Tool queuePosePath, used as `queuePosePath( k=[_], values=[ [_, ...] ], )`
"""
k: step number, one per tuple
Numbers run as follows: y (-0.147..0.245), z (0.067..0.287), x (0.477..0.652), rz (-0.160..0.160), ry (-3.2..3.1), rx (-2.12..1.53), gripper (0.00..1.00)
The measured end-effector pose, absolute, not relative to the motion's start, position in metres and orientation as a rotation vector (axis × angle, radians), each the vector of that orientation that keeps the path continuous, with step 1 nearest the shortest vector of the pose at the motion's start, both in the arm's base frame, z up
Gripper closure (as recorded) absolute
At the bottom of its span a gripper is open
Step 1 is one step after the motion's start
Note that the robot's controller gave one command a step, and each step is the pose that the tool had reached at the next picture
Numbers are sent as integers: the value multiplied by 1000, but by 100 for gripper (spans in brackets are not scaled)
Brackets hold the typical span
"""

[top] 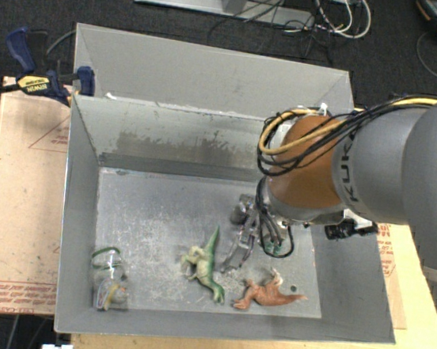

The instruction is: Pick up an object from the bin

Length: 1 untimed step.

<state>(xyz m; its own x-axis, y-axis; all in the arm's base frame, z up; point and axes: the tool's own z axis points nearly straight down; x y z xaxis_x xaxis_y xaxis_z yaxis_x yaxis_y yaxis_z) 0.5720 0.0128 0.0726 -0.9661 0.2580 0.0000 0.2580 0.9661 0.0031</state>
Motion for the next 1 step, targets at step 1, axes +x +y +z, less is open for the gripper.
queuePosePath(
  k=[1],
  values=[
    [-53, 71, 525, 2, 3090, 581, 0]
  ],
)
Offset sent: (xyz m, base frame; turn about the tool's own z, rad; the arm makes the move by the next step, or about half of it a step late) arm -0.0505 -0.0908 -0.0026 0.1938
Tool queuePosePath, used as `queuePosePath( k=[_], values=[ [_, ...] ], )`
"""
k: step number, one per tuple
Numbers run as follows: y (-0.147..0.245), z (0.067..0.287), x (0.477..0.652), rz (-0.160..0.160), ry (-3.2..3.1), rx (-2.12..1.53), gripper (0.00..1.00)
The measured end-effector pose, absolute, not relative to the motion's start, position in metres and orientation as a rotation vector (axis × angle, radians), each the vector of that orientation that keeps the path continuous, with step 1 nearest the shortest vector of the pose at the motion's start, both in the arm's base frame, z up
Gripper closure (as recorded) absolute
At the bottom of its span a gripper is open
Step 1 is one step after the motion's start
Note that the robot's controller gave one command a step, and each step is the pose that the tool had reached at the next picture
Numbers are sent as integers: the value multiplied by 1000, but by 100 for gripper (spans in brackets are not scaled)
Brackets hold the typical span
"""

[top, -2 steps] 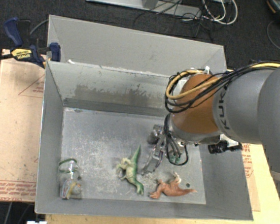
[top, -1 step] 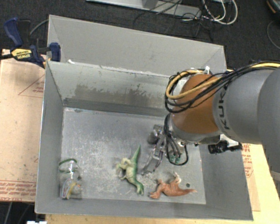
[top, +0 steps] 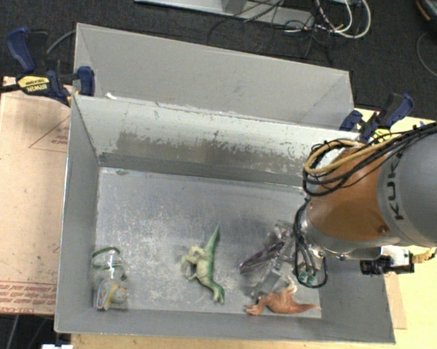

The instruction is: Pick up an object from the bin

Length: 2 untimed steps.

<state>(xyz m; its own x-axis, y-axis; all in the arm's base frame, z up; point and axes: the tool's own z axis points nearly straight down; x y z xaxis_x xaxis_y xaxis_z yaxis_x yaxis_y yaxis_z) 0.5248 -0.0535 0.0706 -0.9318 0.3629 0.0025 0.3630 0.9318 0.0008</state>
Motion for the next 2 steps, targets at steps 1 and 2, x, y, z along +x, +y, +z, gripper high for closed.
queuePosePath(
  k=[1, 2],
  values=[
    [-78, 70, 522, -8, -3063, -709, 100],
    [-78, 70, 522, -8, -3062, -710, 100]
  ],
)
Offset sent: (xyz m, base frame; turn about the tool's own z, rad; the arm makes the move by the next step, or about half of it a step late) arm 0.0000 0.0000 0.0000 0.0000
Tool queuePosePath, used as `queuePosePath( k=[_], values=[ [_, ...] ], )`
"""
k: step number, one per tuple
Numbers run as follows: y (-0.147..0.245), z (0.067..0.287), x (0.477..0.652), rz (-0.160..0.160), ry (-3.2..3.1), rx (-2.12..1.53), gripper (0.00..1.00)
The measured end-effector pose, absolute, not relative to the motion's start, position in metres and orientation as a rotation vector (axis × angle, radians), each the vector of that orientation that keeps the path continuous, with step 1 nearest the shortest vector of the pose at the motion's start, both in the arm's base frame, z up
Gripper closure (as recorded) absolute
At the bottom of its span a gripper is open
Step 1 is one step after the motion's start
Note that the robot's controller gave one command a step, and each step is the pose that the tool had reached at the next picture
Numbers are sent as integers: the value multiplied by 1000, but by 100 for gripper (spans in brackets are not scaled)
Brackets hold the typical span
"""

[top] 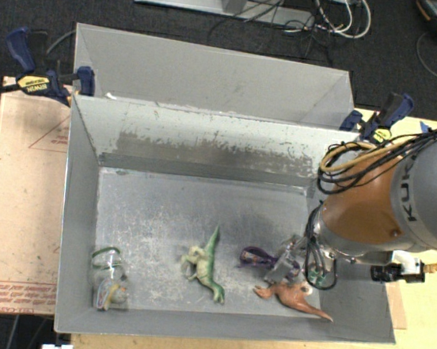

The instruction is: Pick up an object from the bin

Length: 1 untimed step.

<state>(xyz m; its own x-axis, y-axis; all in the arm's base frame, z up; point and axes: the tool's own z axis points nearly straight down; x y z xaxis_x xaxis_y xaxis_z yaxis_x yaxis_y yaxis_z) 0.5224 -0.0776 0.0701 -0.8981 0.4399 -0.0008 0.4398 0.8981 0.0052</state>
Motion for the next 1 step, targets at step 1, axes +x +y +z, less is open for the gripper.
queuePosePath(
  k=[1],
  values=[
    [-72, 214, 532, 9, 3063, 680, 100]
  ],
)
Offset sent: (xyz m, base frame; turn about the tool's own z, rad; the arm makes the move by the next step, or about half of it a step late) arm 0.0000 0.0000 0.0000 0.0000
